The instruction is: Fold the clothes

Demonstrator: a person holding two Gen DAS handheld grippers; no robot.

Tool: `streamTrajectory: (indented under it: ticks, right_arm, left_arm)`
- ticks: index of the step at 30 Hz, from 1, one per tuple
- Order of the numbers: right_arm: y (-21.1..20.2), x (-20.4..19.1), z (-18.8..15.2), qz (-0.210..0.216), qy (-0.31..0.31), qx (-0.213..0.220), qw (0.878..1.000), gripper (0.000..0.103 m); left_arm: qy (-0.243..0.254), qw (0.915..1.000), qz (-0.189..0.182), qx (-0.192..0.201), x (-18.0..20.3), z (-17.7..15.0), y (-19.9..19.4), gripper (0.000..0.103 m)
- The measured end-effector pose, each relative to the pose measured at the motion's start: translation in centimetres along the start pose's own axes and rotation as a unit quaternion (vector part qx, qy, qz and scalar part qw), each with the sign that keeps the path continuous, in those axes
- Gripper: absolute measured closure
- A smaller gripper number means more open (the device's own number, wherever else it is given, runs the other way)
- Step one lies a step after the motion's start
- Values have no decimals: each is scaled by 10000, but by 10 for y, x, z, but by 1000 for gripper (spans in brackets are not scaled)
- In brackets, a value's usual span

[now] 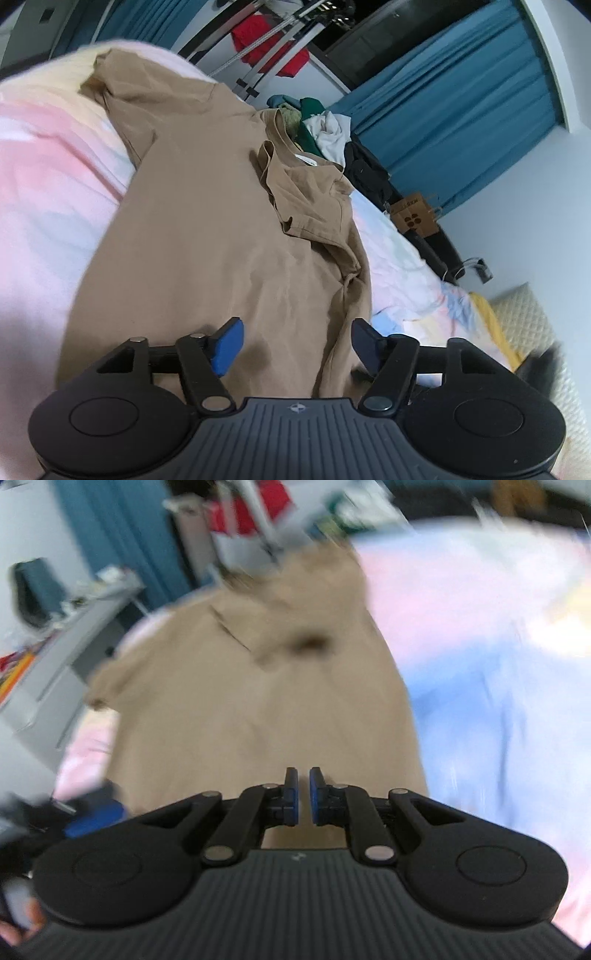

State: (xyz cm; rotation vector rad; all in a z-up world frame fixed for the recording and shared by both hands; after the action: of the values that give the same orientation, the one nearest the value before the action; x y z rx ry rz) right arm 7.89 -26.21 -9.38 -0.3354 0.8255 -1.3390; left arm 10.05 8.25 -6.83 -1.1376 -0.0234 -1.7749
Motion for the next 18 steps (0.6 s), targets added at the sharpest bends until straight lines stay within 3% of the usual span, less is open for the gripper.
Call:
streamTrajectory:
  ticks: [3, 7, 11, 16, 18]
  right_arm:
    - [14, 20, -14, -37, 274, -257, 9993, 94]
    - [12, 23, -15, 82, 442, -200, 9988, 94]
    - [15, 16, -22, 172, 296, -123, 9993, 93]
    - [30, 12, -21, 253, 143, -51, 9996, 94]
    - [30, 13, -20, 276, 184, -47, 9994, 94]
  left_arm:
    - [-306, 9989, 357, -56, 5, 13, 30, 34]
    - [-557, 9979, 295, -152, 22, 29, 82, 32]
    - [-929, 9951, 259, -202, 38, 37, 146, 19]
    - [-1335, 9904, 303, -191, 43, 36, 220, 27]
    - [-1213, 9915, 433, -198, 44, 39, 239, 32]
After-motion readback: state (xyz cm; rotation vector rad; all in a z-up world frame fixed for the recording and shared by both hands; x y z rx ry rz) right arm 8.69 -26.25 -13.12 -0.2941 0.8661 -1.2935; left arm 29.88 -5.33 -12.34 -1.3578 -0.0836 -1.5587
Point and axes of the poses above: each gripper's, at about its wrist camera, not at the fingertips, and y roughly the way its jaws point, x to its right, z to its top, the point moved 3 cm from there along y, roughly the way its jaws point, and after that the axes turned 6 degrees about x, right-handed, at the moved point
